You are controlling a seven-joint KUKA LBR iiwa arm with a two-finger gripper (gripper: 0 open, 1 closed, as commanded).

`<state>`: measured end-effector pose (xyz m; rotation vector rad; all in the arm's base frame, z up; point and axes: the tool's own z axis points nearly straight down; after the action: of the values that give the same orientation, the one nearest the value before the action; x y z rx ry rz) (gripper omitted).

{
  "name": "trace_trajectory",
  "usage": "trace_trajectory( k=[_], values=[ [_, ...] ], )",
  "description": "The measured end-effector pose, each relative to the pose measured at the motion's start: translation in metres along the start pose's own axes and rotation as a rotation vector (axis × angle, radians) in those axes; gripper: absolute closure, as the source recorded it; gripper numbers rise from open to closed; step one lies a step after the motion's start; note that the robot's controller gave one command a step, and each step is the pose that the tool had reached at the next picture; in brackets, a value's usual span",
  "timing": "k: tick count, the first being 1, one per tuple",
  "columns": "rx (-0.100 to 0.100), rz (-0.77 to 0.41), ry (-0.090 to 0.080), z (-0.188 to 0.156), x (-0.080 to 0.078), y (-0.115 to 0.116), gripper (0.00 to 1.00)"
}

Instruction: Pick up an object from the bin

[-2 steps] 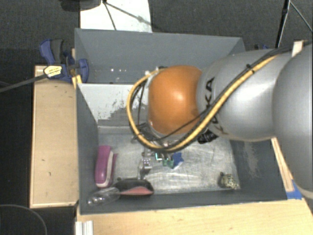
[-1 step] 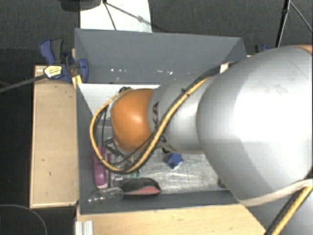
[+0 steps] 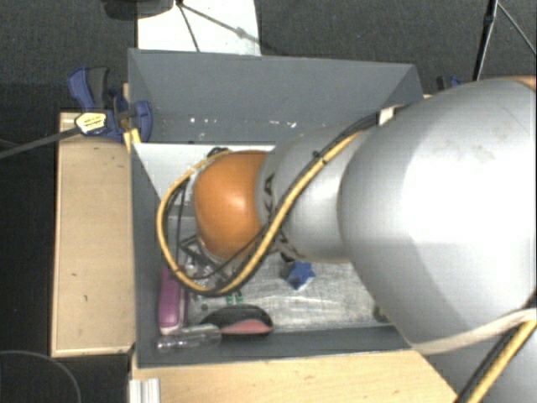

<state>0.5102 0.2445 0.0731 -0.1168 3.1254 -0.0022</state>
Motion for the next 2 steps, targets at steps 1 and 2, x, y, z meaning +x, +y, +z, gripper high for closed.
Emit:
trace_trajectory(
  k=[1,2],
  values=[
    [-0.005,-0.008,0.004,0.000,0.020,-0.012,1.00],
    [-0.006,-0.014,0.006,0.001,0.000,-0.032,1.00]
  ],
)
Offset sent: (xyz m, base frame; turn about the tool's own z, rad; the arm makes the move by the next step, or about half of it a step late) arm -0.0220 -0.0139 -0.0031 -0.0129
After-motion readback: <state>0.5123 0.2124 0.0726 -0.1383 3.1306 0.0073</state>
